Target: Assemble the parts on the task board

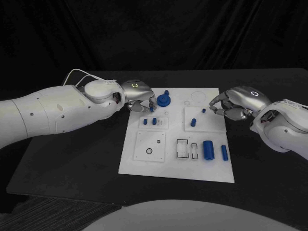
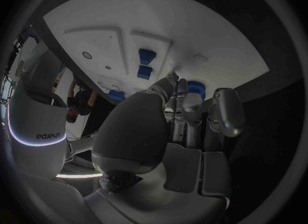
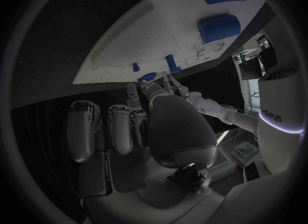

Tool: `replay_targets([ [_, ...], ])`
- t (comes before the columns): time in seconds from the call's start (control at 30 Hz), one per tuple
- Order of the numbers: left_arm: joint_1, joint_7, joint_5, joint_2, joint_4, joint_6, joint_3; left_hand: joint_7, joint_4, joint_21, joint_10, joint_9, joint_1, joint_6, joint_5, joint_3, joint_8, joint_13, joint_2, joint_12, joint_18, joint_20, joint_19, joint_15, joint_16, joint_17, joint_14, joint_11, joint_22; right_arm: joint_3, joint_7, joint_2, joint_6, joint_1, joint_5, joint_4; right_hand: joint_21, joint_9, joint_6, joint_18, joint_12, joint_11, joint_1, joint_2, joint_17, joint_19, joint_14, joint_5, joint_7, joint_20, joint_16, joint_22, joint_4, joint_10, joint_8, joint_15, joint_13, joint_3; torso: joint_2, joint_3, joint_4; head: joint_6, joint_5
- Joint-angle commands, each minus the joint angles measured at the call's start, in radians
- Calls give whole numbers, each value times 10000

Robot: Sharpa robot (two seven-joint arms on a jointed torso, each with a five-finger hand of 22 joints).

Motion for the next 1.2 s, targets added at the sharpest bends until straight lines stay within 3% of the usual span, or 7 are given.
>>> replay_targets([
  [0.03,-16,-22,0,-5,38,-206,9,19,9,-45,34,9,28,6,-25,46,-33,-10,52,-46,-85,-2,-99,9,-56,-34,-92,11,1503,6,-149,5,35,-24,-31,1,-37,3,41,82,36,61,98,16,751,465,719,59,9,4,-40,2211,14,1065,-46,34,2633,72,2,-1,-13,-1,10],
  [1.2,-223,-71,0,97,-12,225,8,34,30,-265,71,-12,6,-49,-20,49,-94,-37,43,-97,-47,2,-213,26,-242,-355,-292,26,1447,6,-172,41,108,-84,-31,-42,-59,0,34,87,36,63,108,24,735,456,715,60,12,5,-47,2204,0,1065,-62,37,2633,109,9,6,-6,-1,32],
])
